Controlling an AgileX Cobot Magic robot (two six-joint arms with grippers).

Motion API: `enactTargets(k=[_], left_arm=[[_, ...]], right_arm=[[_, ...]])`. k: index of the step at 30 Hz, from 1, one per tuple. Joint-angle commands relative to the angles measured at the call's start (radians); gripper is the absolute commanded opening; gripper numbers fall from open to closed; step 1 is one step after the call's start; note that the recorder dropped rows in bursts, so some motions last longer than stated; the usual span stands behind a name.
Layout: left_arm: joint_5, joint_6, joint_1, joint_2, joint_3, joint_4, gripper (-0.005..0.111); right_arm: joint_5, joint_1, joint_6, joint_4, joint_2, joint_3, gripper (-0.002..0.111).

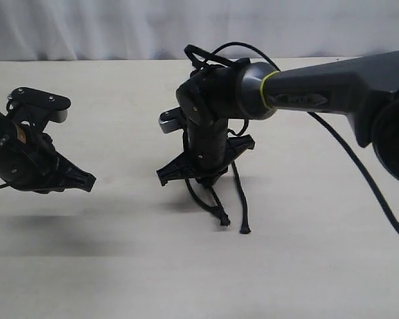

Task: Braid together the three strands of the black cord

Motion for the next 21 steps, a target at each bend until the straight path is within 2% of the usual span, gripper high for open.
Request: enactTargets(k=[1,5,7,8,10,14,15,21], left_arm=[[0.005,-0.005,-0.002,-0.005,0.006,0.005,0.0],[0.003,-0.005,-0.002,-0.005,0.006,0.005,0.0],[0.005,-0.005,-0.002,-0.005,0.006,0.005,0.0],[0.007,-0.005,-0.002,-0.005,0.006,0.005,0.0],[0.015,-0.005,-0.002,-0.005,0.006,0.005,0.0],[0.021,-0.005,-0.002,-0.005,0.006,0.005,0.0],[0.021,-0.005,-0.002,-0.005,0.006,0.005,0.0],[0.021,-0.005,-0.002,-0.005,0.006,0.005,0.0]], right_arm=[[-0.035,-0.003,0.005,0.035,-0.08,-0.043,0.004],[-0.176,0.012,-0.063,0.226,-0.098,-0.049,0.004],[-0.287,0.033,-0.084,0.259,-0.071,-0.037,0.005],[-0.324,0.039,-0.084,0.249,-0.054,-0.034,0.006],[-0.351,0.048,-0.084,0.241,-0.025,-0.034,0.017],[-0.235,0.04,-0.084,0.232,-0.025,-0.034,0.05],[-0.189,0.034,-0.094,0.229,-0.035,-0.034,0.054],[0.021,0.017,-0.094,0.032,-0.07,-0.031,0.053]])
